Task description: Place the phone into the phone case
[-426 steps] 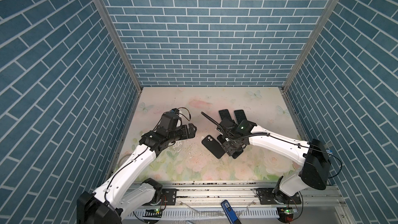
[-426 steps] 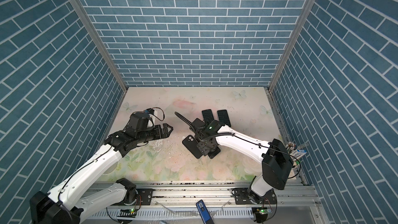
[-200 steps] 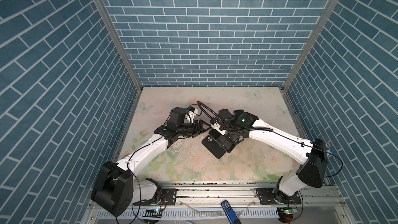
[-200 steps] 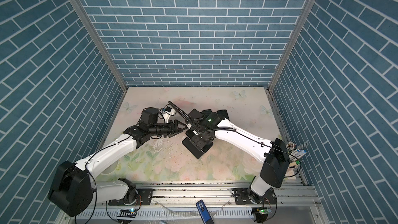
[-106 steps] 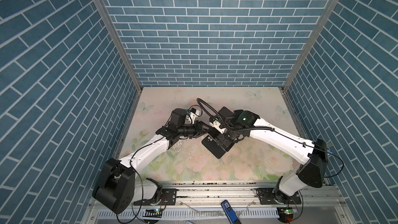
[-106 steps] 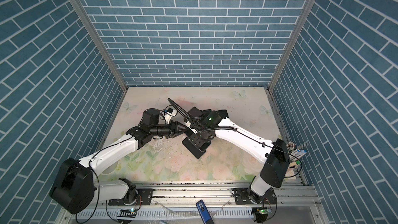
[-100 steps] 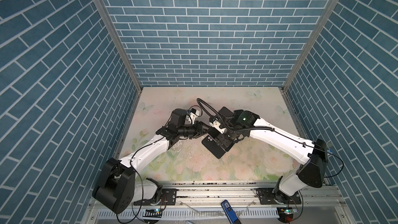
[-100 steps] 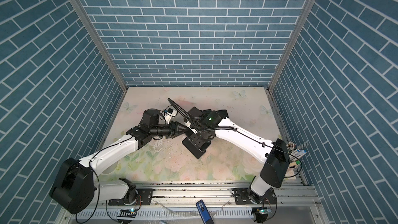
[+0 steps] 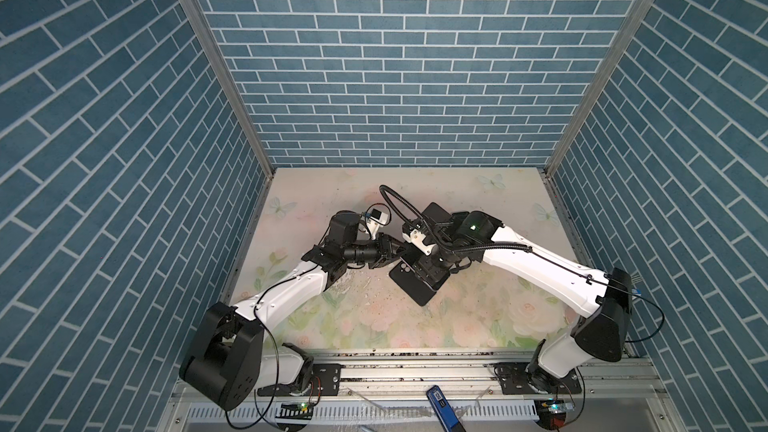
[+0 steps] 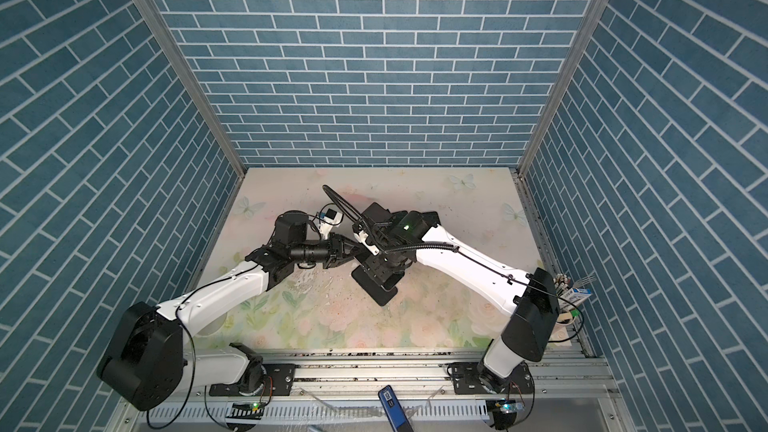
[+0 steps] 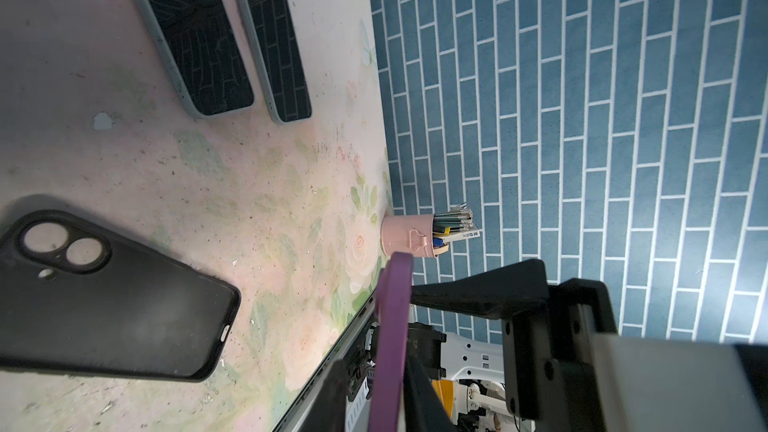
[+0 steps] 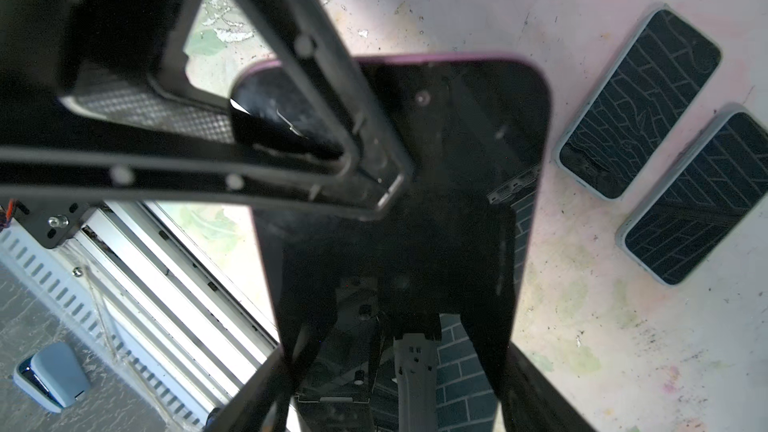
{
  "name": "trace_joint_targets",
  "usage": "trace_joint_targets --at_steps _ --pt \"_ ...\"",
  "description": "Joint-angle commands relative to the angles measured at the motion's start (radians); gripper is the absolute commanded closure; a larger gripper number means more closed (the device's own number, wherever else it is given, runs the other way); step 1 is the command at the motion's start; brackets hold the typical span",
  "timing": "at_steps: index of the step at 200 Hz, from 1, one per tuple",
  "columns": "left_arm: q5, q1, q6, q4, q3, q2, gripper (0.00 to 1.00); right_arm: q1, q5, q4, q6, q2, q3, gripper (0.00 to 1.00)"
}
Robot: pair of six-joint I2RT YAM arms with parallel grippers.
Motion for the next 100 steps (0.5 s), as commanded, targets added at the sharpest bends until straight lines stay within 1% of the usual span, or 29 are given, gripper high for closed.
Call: trace_joint_targets --at_steps 1,45,61,66,78,82,85,97,100 --pt "0.036 -0.005 -0.036 0.092 -0.017 0.016 0.78 0.001 -0.006 -0.013 -0.008 0.01 0.034 0.35" --pt "0.052 -0.008 -0.078 0.158 -0.018 0.009 0.89 0.003 -0.003 0.002 0.006 0.004 0.023 0.34" --pt "0.051 -0.007 -0.09 0.168 -0.02 0.007 0.92 0.002 0.002 0.007 0.009 0.002 0.022 0.32" --pt "0.051 -0.007 -0.093 0.173 -0.022 0.006 0.95 0.001 0.005 0.009 0.012 -0.002 0.022 0.31" --pt "0.048 -0.006 -0.101 0.185 -0.027 0.003 0.97 0.001 0.008 0.016 0.013 -0.012 0.02 0.25" --pt "0.047 -0.006 -0.101 0.191 -0.028 0.002 0.98 0.001 0.009 0.019 0.013 -0.018 0.02 0.22" --pt "0.045 -0.005 -0.128 0.192 -0.03 0.001 0.98 0.001 0.01 0.02 0.012 -0.022 0.019 0.2" --pt "0.033 0.001 -0.135 0.192 -0.034 -0.01 0.99 0.001 0.008 0.032 0.013 -0.046 0.013 0.11" --pt "0.029 0.004 -0.134 0.19 -0.034 -0.014 0.99 0.001 0.008 0.036 0.013 -0.053 0.012 0.1"
